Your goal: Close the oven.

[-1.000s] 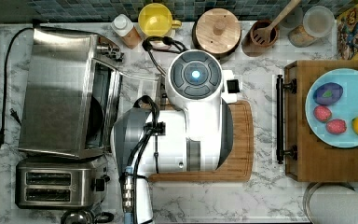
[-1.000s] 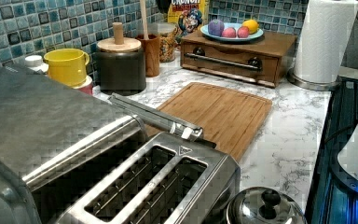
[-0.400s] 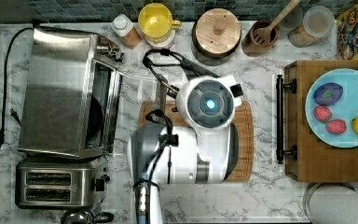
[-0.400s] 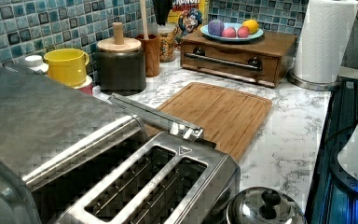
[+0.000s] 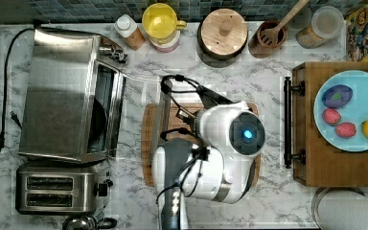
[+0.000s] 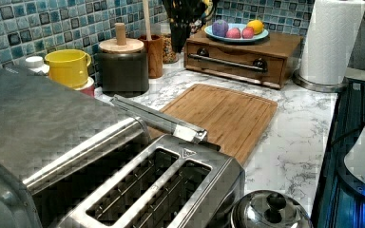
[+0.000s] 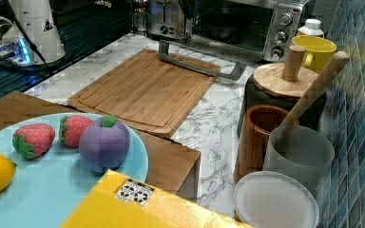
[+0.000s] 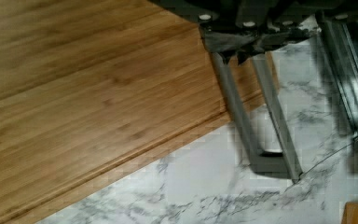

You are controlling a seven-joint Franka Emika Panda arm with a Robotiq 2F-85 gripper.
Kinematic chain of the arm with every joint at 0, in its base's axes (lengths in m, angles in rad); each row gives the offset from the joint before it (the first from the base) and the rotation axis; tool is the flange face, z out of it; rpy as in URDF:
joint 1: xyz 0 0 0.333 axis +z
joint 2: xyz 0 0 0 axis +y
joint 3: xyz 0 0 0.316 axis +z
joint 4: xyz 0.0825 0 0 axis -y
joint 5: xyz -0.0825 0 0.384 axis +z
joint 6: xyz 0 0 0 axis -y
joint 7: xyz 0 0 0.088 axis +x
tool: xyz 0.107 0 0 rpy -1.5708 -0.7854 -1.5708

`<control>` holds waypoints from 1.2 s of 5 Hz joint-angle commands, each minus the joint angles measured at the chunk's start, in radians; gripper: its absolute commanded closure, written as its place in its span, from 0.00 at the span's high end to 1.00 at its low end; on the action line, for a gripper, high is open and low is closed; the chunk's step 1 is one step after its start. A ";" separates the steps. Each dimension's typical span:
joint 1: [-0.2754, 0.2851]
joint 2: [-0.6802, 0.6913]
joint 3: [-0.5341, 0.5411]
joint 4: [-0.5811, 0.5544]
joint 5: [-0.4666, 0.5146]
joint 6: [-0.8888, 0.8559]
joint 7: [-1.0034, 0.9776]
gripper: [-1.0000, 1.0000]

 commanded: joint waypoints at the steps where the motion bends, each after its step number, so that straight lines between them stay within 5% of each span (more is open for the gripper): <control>1: 0.029 -0.086 -0.074 -0.239 0.379 0.142 -0.538 0.00; 4: 0.025 0.114 -0.087 -0.169 0.829 0.164 -1.107 0.00; 6: 0.009 0.263 -0.056 -0.078 0.891 0.134 -1.195 0.00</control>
